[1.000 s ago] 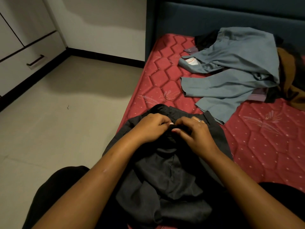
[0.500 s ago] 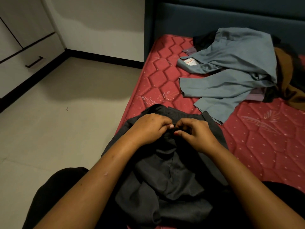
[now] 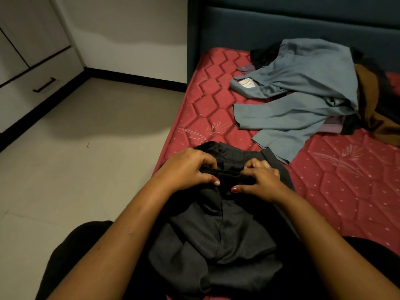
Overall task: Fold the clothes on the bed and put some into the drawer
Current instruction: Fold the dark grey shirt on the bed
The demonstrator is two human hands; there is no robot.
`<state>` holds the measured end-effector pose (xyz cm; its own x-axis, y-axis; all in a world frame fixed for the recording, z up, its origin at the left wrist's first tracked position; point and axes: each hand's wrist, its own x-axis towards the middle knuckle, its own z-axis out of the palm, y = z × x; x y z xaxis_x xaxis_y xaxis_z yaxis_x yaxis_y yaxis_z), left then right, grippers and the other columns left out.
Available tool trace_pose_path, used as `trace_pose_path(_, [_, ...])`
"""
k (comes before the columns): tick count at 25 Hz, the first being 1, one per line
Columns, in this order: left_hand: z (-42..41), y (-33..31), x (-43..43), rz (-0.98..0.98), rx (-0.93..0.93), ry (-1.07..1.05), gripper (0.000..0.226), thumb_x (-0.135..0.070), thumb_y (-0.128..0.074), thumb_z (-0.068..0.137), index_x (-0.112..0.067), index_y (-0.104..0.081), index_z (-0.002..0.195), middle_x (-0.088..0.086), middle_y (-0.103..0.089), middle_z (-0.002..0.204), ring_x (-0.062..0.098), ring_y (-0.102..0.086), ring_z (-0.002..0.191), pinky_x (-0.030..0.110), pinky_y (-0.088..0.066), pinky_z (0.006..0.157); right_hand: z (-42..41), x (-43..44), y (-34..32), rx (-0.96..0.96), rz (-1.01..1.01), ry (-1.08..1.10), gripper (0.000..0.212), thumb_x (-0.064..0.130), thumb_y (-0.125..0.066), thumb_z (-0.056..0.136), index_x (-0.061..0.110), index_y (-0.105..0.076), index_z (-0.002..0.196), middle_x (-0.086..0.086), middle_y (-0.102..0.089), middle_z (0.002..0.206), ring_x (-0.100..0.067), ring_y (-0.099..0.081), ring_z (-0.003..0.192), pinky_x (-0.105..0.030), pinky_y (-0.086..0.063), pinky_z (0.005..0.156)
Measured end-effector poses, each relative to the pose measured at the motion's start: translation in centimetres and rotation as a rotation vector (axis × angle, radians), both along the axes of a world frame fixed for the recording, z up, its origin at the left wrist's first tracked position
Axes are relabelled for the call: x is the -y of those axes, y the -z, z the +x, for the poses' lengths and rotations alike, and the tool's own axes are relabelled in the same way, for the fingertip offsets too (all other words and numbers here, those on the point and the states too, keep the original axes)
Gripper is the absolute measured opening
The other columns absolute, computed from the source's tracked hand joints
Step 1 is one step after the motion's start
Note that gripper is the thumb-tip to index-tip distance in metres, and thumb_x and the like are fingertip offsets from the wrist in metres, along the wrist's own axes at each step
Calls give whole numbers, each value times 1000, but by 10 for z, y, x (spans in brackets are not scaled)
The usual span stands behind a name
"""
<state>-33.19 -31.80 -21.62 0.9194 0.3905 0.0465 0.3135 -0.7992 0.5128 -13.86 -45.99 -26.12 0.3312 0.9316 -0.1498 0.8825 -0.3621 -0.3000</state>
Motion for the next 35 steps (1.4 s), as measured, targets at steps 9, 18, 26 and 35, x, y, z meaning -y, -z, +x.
trace_pose_path(9, [-29,16,24,313,-743,-153,62,-50,-74,74,-29,-51,128,1,-59,128,25,-57,117,34,-46,87,-25,17,-18,331,-268,-411,47,60,-65,75,26,-67,107,0,-60,119,-13,-45,126,-43,-9,113])
trace_pose_path(18, [5,-94,-20,215,-806,-567,49,-29,-53,90,-16,-49,137,5,-51,140,26,-52,126,35,-44,99,49,-7,-142,476,-615,-10,52,27,-52,96,9,-40,143,-12,-35,151,-26,-45,127,-37,-32,111])
trace_pose_path(26, [64,-385,-73,192,682,-709,63,-46,-58,88,-9,-48,138,26,-41,143,43,-39,129,37,-34,107,67,-7,-477,761,715,642,44,12,-36,102,6,-34,145,-19,-31,152,-37,-30,138,-43,-21,115])
trace_pose_path(35, [24,-115,-26,-83,-106,-698,86,-69,-30,83,-21,-17,153,9,-14,160,30,-11,146,50,-13,117,17,40,-180,286,36,465,42,28,-45,100,14,-42,140,-10,-37,148,-27,-40,132,-32,-32,110])
